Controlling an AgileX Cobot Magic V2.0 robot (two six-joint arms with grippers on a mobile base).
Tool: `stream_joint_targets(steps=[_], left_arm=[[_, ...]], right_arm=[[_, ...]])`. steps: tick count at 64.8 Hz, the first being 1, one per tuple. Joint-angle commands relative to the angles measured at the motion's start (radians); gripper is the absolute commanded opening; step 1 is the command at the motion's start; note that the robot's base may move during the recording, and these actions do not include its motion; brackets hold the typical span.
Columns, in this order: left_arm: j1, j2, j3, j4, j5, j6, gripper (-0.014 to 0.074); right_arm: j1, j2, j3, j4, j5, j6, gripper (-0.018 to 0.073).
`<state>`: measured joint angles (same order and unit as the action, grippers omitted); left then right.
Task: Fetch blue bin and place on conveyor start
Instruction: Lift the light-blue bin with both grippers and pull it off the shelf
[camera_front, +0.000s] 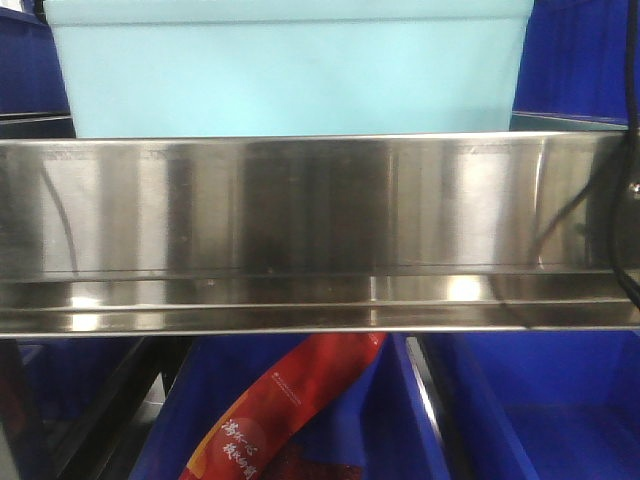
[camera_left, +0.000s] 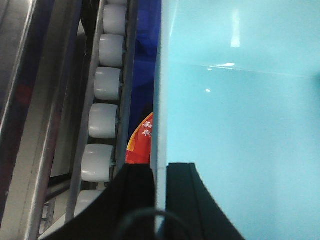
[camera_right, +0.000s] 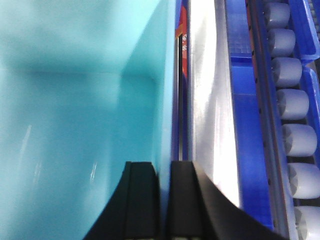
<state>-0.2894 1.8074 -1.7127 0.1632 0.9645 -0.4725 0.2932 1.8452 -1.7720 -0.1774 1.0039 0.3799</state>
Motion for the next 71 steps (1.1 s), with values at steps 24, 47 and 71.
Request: stream_joint_targets(steps=[24, 47, 71], left_arm=[[-0.060, -0.045, -0.025, 0.098, 0.065, -0.075, -0.0111], [-0.144, -0.201, -0.025, 0.165, 0.061, -0.152, -0.0111], [-0.230, -0.338, -0.005, 0.280, 0.062, -0.222, -0.0111]], right_arm=[[-0.003, -0.086, -0.002, -0.038, 0.017, 0.015, -0.0154], [0.004, -0.238, 0.002, -0.062, 0.035, 0.033, -0.0154], [0.069, -0.420, 0.138, -0.174, -0.024, 0.128, -0.0154]])
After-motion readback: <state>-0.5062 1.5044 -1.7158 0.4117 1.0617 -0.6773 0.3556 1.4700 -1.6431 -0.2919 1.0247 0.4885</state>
